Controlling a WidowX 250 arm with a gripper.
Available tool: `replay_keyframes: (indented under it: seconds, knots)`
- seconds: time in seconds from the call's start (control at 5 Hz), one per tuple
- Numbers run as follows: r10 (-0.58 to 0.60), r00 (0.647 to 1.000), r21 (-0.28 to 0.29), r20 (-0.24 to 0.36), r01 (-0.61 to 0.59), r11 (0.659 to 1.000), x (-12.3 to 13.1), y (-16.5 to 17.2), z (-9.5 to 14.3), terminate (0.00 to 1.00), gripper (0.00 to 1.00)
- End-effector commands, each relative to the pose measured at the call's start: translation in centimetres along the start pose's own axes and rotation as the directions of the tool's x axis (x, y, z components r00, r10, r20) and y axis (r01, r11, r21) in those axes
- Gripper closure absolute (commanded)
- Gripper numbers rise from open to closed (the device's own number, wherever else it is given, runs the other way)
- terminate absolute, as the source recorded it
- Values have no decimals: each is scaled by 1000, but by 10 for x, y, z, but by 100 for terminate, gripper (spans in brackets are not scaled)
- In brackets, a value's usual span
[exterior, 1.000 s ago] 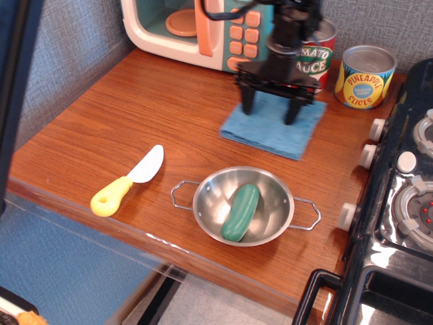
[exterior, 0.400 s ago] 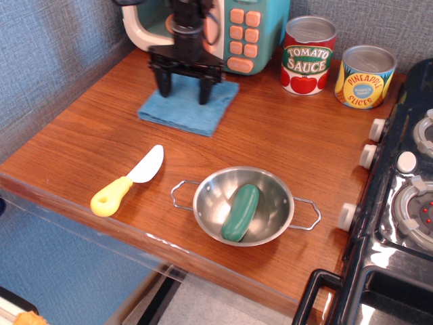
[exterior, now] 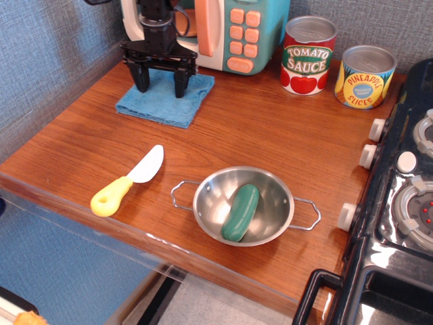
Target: Move the blue rag so that it is directly in front of the microwave.
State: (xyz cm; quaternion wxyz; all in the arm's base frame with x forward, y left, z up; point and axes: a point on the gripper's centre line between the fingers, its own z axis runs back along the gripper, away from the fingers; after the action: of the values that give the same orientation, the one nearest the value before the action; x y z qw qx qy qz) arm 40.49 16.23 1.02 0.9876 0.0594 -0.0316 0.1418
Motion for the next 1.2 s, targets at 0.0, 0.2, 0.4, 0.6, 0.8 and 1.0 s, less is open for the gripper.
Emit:
replay_keyframes:
  seconds: [0.0, 0.2, 0.4, 0.6, 0.8, 1.0]
  knots:
    - [37, 999, -3, -10, -37, 999, -9, 38, 3, 0, 0]
    - [27, 998, -68, 58, -23, 997, -8, 30, 28, 0, 0]
    - [24, 987, -119, 156, -5, 993, -3, 20, 70, 0, 0]
    - [5, 978, -119, 208, 21, 993, -8, 17, 101, 0, 0]
    - [-29, 976, -70, 217, 46, 997, -21, 15, 114, 0, 0]
    - [-52, 978, -41, 204, 61, 997, -39, 9, 112, 0, 0]
